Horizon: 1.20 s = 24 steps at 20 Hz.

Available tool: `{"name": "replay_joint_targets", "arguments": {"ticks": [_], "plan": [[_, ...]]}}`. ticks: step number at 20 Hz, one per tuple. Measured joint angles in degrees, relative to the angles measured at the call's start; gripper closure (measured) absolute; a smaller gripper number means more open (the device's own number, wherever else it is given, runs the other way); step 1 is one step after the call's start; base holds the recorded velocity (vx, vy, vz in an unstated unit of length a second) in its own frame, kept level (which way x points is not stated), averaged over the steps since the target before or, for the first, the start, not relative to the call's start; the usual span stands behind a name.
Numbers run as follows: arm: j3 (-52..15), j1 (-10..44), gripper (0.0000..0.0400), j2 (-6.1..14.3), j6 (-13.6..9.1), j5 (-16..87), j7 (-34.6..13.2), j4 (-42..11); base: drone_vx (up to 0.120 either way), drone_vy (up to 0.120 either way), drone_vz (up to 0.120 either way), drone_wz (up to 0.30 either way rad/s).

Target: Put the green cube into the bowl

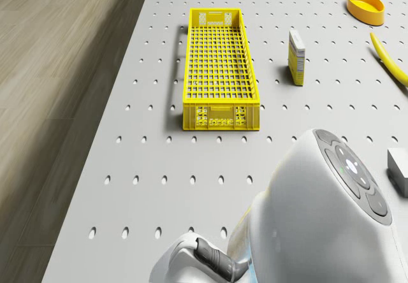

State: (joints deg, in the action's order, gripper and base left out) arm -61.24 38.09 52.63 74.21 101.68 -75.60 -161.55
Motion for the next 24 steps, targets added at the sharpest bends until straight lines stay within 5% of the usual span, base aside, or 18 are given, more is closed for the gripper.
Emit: {"name": "replay_joint_targets", "arguments": {"ticks": [4,9,24], "plan": [[-5.03,9.5,0.0,2.67,-4.43,7.84,-6.4,-3.03,0.09,0.0,-0.12,0.0],[-8.28,16.21,0.0,5.33,-7.01,11.28,-10.8,-4.14,0.056,0.0,-0.12,0.0],[-11.68,22.17,0.0,10.77,-5.68,10.98,-15.16,-4.27,0.0,-0.024,-0.12,0.0]]}}
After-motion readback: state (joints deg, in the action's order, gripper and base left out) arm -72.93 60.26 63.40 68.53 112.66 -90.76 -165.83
